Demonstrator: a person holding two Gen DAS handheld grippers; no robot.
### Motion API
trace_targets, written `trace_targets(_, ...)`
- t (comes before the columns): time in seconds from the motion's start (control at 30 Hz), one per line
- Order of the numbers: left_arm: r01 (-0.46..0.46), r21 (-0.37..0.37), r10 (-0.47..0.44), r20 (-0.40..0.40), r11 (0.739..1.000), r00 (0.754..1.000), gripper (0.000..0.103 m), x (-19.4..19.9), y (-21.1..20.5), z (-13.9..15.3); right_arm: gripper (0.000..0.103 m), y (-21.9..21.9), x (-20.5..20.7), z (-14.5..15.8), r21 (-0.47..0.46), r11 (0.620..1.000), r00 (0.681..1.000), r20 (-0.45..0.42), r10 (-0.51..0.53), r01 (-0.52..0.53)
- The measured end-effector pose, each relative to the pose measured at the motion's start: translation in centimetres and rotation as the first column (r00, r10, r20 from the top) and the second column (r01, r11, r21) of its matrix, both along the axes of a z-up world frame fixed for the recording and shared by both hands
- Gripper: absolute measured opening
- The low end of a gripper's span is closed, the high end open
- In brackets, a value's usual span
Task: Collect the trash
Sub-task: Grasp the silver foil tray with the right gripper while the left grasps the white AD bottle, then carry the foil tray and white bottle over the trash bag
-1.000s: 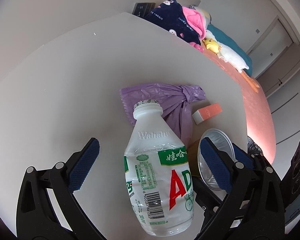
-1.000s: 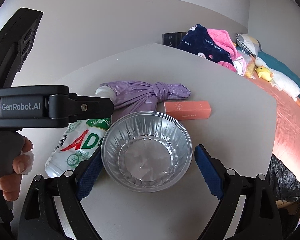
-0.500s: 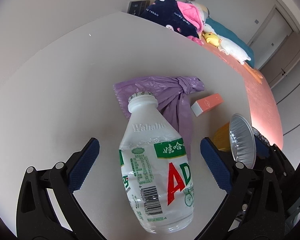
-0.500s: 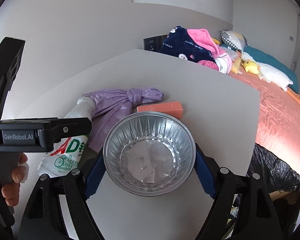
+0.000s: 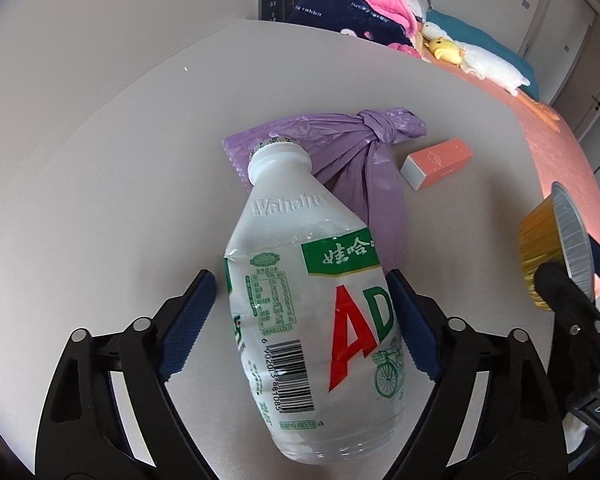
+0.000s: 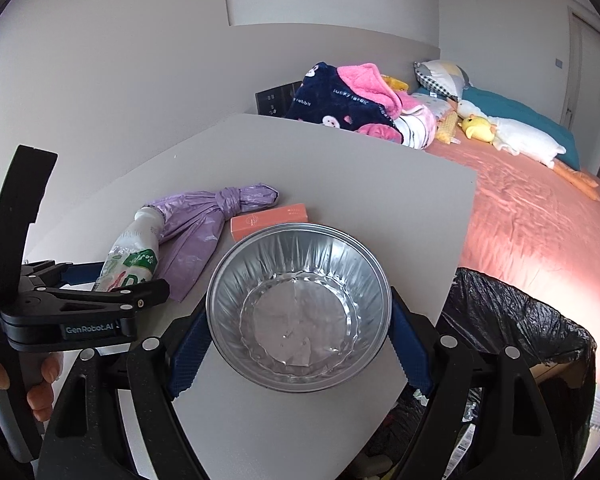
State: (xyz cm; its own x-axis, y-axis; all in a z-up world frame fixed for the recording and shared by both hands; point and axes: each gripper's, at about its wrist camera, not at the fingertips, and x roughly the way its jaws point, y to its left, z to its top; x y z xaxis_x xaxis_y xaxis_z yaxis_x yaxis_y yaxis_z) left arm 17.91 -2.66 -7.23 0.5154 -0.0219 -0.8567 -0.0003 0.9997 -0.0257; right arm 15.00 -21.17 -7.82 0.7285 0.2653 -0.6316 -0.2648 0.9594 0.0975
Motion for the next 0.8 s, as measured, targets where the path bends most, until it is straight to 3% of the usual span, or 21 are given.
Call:
trace_targets(0.07, 0.013, 0.029, -0.014, 0.028, 0.999, 1.0, 0.068, -0.2, -0.4, 0.0, 0.081, -0.5, -0.3, 0.2, 0.008, 1.0, 1.0, 0.003, -0.008, 0.008)
trace_targets(0.3, 0.029, -0.049, -0.025, 0.071, 0.998, 0.997, 0.068, -1.4, 0.0, 1.3, 0.081, -1.8, -1.2, 1.0, 0.029, 0.999, 0.999, 0.025, -0.029, 0.028)
trace_targets(0.8, 0.133, -0.073, -0.123, 0.129, 0.988, 0.984, 0.068, -3.1, -5.1, 4.9, 0.081, -6.0, -4.1, 3.2, 0.06, 0.994, 0.992, 0.078, -0.095, 0.091)
